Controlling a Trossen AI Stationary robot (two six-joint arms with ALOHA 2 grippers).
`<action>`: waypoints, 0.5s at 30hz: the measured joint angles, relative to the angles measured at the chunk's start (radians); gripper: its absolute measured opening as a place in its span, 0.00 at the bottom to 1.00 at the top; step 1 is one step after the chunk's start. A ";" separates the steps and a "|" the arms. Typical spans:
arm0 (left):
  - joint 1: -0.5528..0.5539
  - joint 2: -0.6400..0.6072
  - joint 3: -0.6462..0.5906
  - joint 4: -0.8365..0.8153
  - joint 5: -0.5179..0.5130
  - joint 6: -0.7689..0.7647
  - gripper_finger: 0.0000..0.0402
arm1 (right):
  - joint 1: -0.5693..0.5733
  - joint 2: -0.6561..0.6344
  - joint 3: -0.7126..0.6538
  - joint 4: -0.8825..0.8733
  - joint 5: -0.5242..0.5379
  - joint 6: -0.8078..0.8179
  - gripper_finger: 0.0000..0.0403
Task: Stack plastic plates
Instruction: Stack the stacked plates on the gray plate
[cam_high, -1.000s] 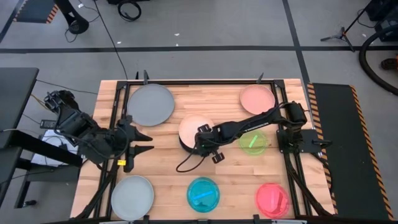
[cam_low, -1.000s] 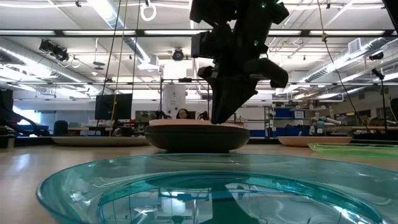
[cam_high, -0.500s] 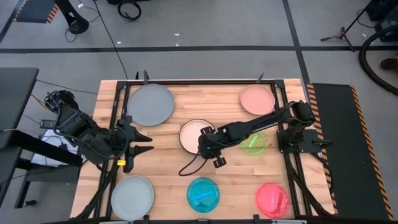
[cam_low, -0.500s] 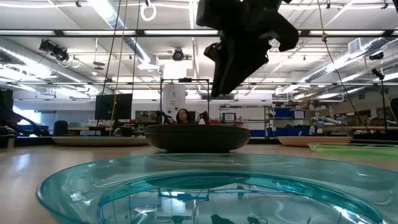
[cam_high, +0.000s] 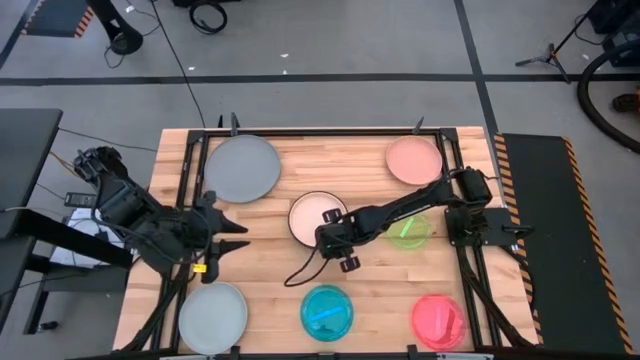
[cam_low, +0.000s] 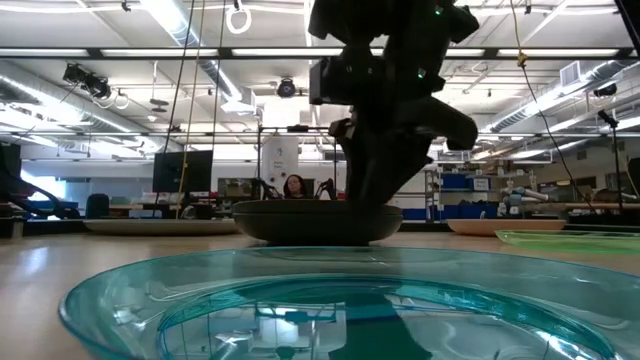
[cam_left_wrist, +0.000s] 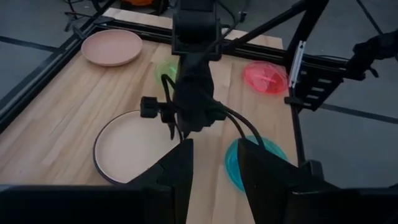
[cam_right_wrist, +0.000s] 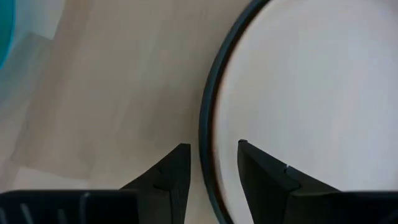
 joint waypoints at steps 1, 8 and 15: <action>0.001 0.002 0.000 0.000 -0.003 0.000 0.33 | 0.000 0.005 0.000 -0.002 -0.008 -0.003 0.35; 0.000 0.001 0.000 -0.006 -0.003 0.000 0.33 | 0.011 0.069 0.001 0.040 0.045 -0.083 0.34; -0.004 -0.017 0.000 -0.011 -0.011 0.004 0.33 | 0.036 0.085 0.001 0.045 0.194 -0.148 0.22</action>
